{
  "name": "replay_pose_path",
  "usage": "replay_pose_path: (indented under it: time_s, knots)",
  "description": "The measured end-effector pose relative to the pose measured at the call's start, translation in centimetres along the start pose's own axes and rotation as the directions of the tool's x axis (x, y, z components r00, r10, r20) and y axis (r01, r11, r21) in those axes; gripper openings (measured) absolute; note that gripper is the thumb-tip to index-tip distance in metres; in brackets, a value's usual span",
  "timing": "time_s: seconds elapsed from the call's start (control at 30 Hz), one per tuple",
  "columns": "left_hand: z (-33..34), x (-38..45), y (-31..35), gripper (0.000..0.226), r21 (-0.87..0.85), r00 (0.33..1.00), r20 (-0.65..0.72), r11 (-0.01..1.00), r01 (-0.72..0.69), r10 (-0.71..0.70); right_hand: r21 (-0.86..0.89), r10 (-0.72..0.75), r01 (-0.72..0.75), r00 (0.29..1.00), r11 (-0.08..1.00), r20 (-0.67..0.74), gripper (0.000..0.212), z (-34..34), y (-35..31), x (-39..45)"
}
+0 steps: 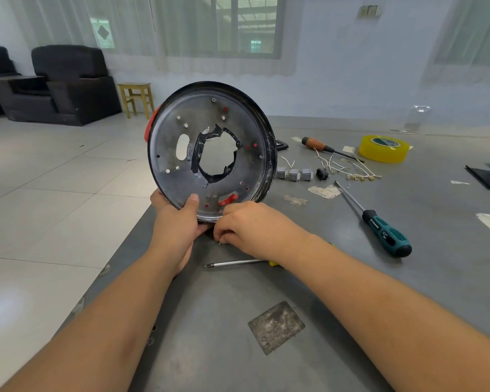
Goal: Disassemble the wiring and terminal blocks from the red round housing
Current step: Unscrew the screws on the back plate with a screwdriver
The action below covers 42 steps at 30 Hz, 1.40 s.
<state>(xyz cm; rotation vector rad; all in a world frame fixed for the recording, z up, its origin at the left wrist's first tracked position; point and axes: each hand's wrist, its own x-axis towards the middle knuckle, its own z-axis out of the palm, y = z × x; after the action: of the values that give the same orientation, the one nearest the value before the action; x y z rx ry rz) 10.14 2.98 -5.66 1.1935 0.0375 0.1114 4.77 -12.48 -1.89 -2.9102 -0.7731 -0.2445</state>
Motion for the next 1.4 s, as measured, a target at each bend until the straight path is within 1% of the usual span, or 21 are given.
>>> replay_pose_path:
  time_s: [0.1,0.17,0.23,0.3,0.37,0.43,0.5,0.53,0.6,0.67,0.73,0.83,0.87,0.9,0.97,1.03,1.07,1.23,1.4]
  knots:
    - [0.0,-0.1,0.1,0.037,0.020,1.000,0.000,1.000,0.009,-0.009,-0.008,-0.032,0.032,0.999,0.999,0.000,0.017,-0.1,-0.1,-0.3]
    - [-0.1,0.0,0.2,0.037,0.011,1.000,0.007,1.000,0.012,-0.013,0.027,-0.035,0.035,0.999,0.999,-0.004,0.015,-0.6,0.0,-0.7]
    - [-0.1,0.0,0.3,0.035,-0.005,1.000,0.021,1.000,0.016,-0.016,0.104,0.030,-0.026,0.999,0.994,-0.037,0.011,-1.3,0.5,-1.2]
    - [0.0,0.1,0.4,0.036,-0.016,1.000,0.024,1.000,0.020,-0.019,0.197,0.128,-0.109,0.988,0.974,-0.088,0.008,-2.1,1.6,-1.9]
    - [0.0,0.0,0.4,0.039,-0.014,1.000,0.021,1.000,0.024,-0.023,0.288,0.201,-0.160,0.972,0.944,-0.122,0.009,-2.9,2.9,-2.9]
    - [0.1,0.0,0.5,0.041,-0.008,0.999,0.016,0.999,0.033,-0.032,0.325,0.251,-0.190,0.955,0.926,-0.159,0.015,-3.8,4.5,-4.2]
    - [0.3,-0.1,0.6,0.040,-0.004,0.999,0.011,0.999,0.040,-0.040,0.333,0.328,-0.248,0.921,0.910,-0.210,0.019,-5.0,6.6,-5.7]
    - [0.5,-0.2,0.6,0.038,-0.003,0.999,0.007,0.999,0.042,-0.042,0.357,0.383,-0.287,0.893,0.889,-0.235,0.021,-5.5,7.9,-6.4]
    - [0.8,-0.3,0.7,0.037,-0.003,0.999,0.001,0.999,0.050,-0.050,0.464,0.502,-0.343,0.818,0.817,-0.280,0.021,-6.3,10.7,-8.2]
    - [1.3,-0.5,0.6,0.037,-0.012,0.998,0.005,0.998,0.060,-0.060,0.590,0.626,-0.374,0.718,0.716,-0.304,0.019,-6.5,13.7,-10.0]
    - [2.1,-0.8,0.4,0.039,-0.040,0.997,0.013,0.996,0.076,-0.075,0.647,0.720,-0.414,0.617,0.640,-0.318,0.015,-6.1,16.8,-11.7]
    - [3.1,-1.1,0.0,0.041,-0.067,0.994,0.035,0.992,0.104,-0.101,0.718,0.834,-0.472,0.472,0.512,-0.285,0.008,-4.7,20.6,-13.9]
    - [3.3,-1.1,-0.2,0.038,-0.059,0.994,0.043,0.993,0.106,-0.104,0.729,0.861,-0.495,0.436,0.472,-0.261,0.008,-4.1,21.6,-14.3]
    - [3.4,-1.1,-0.3,0.034,-0.046,0.994,0.049,0.994,0.103,-0.101,0.722,0.876,-0.526,0.416,0.451,-0.244,0.006,-3.6,22.5,-14.7]
    - [3.4,-0.9,-0.5,0.032,-0.029,0.994,0.062,0.995,0.092,-0.090,0.641,0.883,-0.617,0.403,0.457,-0.242,0.003,-3.0,24.2,-15.2]
    - [3.4,-0.8,-0.7,0.038,-0.018,0.995,0.073,0.997,0.076,-0.075,0.545,0.882,-0.695,0.394,0.469,-0.257,0.002,-2.9,25.3,-15.3]
    - [3.3,-0.7,-0.8,0.041,-0.012,0.995,0.077,0.998,0.067,-0.066,0.518,0.880,-0.712,0.397,0.475,-0.261,0.002,-2.8,25.8,-15.1]
    - [3.1,-0.6,-0.9,0.045,-0.012,0.994,0.107,0.999,0.034,-0.033,0.478,0.853,-0.709,0.469,0.518,-0.228,0.002,-2.3,26.8,-12.5]
    - [3.0,-0.6,-1.2,0.046,0.011,0.993,0.115,1.000,0.007,-0.008,0.480,0.852,-0.712,0.494,0.512,-0.175,0.004,-2.0,27.8,-10.4]
